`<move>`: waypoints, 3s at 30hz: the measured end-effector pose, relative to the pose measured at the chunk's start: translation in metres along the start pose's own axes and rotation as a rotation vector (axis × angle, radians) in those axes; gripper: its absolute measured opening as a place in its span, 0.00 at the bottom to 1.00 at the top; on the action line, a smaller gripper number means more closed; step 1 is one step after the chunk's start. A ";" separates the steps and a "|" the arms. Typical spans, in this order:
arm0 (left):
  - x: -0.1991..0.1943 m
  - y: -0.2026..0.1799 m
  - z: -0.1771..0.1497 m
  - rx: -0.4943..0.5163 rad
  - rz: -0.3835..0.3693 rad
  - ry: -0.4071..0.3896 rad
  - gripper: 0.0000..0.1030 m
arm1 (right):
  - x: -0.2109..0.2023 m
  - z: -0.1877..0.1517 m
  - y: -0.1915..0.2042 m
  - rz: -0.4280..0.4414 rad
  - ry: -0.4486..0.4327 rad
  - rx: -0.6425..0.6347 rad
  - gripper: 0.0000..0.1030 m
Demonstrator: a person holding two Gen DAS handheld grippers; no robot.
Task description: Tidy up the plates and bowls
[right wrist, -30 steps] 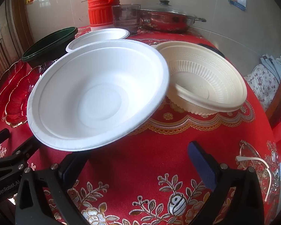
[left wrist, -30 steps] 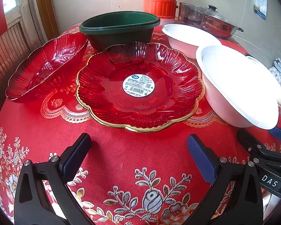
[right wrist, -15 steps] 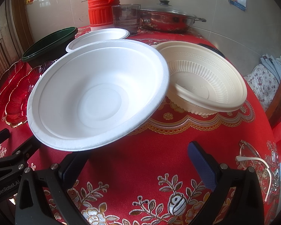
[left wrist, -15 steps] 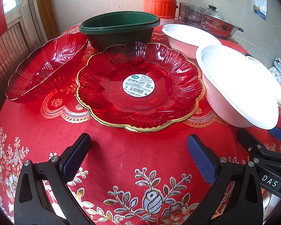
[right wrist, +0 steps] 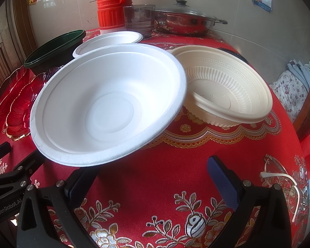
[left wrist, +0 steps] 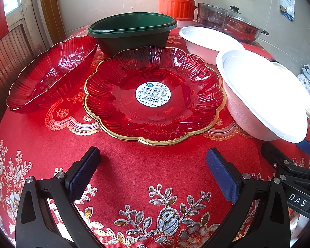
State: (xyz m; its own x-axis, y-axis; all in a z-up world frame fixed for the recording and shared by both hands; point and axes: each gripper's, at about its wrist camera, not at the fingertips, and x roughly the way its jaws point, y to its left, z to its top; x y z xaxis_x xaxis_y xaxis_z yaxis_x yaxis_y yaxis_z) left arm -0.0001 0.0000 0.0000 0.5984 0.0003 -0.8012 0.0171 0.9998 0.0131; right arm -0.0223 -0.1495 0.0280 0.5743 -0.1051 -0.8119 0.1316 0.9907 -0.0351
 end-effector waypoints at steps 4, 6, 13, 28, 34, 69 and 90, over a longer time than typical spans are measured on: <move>-0.003 0.000 -0.002 0.004 0.003 0.016 1.00 | -0.005 -0.001 0.000 0.042 0.010 0.002 1.00; -0.008 0.005 -0.003 0.006 0.004 0.019 1.00 | -0.015 -0.007 -0.002 0.081 -0.009 0.024 1.00; -0.052 0.023 -0.021 0.023 0.001 -0.065 1.00 | -0.072 -0.008 0.018 0.135 -0.117 -0.070 1.00; -0.104 0.167 0.020 -0.106 0.132 -0.179 1.00 | -0.089 0.062 0.150 0.466 -0.152 -0.297 1.00; -0.087 0.213 0.043 -0.132 0.158 -0.158 1.00 | -0.066 0.089 0.201 0.521 -0.118 -0.351 0.99; 0.051 0.268 0.109 -0.207 0.078 0.108 0.70 | 0.047 0.154 0.256 0.587 0.201 -0.262 0.63; 0.014 0.274 0.081 -0.233 0.133 0.058 0.25 | 0.022 0.128 0.264 0.528 0.072 -0.389 0.39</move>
State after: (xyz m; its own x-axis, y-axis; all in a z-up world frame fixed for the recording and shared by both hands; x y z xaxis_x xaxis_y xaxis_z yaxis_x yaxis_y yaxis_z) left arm 0.0780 0.2725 0.0414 0.5361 0.1267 -0.8346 -0.2478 0.9687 -0.0121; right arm 0.1286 0.0985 0.0760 0.4242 0.3961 -0.8143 -0.4623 0.8680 0.1814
